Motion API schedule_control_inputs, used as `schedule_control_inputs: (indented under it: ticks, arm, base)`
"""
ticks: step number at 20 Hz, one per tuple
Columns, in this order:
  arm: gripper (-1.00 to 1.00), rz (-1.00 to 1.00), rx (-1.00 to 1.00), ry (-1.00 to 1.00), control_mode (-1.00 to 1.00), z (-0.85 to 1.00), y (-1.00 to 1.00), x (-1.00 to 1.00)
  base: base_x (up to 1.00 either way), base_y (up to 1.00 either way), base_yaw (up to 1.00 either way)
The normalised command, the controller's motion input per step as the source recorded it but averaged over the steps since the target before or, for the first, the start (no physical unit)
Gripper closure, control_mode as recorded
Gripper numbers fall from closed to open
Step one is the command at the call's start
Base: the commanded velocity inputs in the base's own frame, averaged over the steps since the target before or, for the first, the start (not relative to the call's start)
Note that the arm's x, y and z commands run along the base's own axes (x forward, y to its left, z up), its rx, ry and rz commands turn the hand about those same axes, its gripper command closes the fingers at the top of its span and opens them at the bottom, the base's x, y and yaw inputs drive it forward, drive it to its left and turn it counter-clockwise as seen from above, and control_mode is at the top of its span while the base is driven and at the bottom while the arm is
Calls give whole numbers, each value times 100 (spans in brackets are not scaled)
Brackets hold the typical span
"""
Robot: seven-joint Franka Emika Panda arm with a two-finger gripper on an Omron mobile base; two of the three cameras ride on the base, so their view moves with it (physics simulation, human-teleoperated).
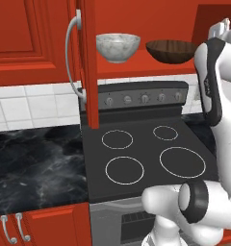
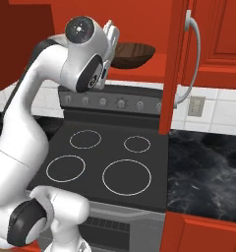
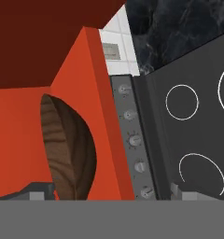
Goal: Open the cabinet. Pick the bowls from the counter and place them in the cabinet. Then close the cabinet.
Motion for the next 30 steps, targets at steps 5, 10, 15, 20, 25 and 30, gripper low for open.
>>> schedule_control_inputs:
  ticks: [5,10,15,20,25,30]
  arm:
    - [-100,0,0,1,-100,5,0,-76]
    - [-100,0,0,2,-100,0,0,-73]
    - [-100,0,0,0,-100,0,0,-79]
    - [-100,1,0,1,-100,0,0,-76]
    - [-100,0,0,0,-100,0,0,-82]
    - [-100,0,0,0,-100,1,0,-78]
  base:
    - [0,0,0]
    - [0,0,0]
    - [0,0,0]
    - [0,0,0]
    - [0,0,0]
    - [0,0,0]
